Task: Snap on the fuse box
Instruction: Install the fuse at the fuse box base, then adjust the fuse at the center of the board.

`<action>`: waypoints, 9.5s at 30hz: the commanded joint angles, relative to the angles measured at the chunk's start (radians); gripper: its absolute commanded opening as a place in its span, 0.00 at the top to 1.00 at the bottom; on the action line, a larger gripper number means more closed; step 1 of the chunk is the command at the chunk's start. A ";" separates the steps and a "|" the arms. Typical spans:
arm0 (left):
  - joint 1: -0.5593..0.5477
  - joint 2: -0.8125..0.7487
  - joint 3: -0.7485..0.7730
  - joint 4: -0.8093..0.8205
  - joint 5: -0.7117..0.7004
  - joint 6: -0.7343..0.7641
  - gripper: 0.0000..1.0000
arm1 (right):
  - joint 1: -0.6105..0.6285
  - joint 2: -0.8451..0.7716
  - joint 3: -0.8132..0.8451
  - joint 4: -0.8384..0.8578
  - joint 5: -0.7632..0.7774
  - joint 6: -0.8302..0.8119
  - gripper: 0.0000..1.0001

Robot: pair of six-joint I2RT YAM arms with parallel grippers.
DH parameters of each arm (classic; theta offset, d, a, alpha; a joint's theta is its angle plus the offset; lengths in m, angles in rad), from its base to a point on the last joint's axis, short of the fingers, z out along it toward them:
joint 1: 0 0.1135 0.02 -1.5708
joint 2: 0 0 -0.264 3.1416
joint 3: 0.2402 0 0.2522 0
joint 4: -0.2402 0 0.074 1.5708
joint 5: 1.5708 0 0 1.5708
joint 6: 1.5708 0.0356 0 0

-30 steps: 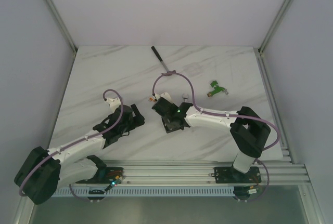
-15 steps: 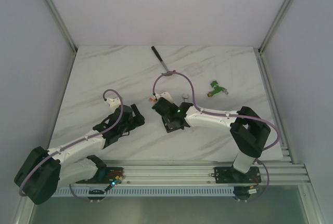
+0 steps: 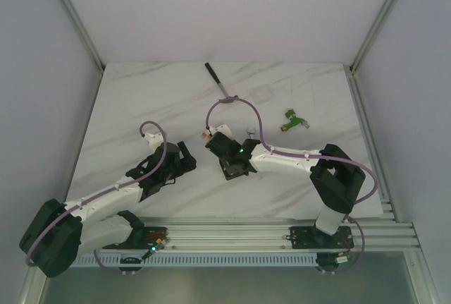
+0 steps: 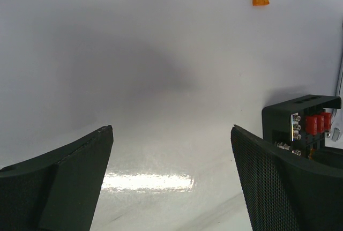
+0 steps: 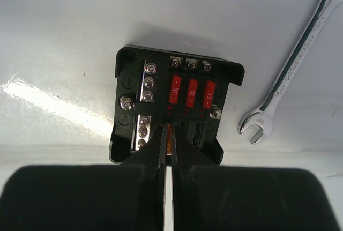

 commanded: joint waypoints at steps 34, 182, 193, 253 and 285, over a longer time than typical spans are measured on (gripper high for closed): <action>0.006 0.002 0.037 -0.014 0.019 -0.004 0.00 | 0.006 -0.038 -0.046 0.018 -0.060 0.026 0.84; 0.069 0.028 0.038 -0.013 0.103 -0.060 0.13 | -0.093 -0.096 0.025 0.214 -0.118 -0.123 0.46; 0.190 0.021 0.009 -0.013 0.156 -0.009 0.00 | -0.125 0.177 0.153 0.430 -0.085 -0.173 0.42; 0.214 -0.082 -0.013 0.010 0.231 -0.016 0.00 | -0.094 0.249 0.104 0.416 -0.311 -0.255 0.86; 0.219 -0.135 -0.017 -0.061 0.157 -0.020 0.00 | -0.104 0.312 0.183 0.408 -0.059 -0.103 0.56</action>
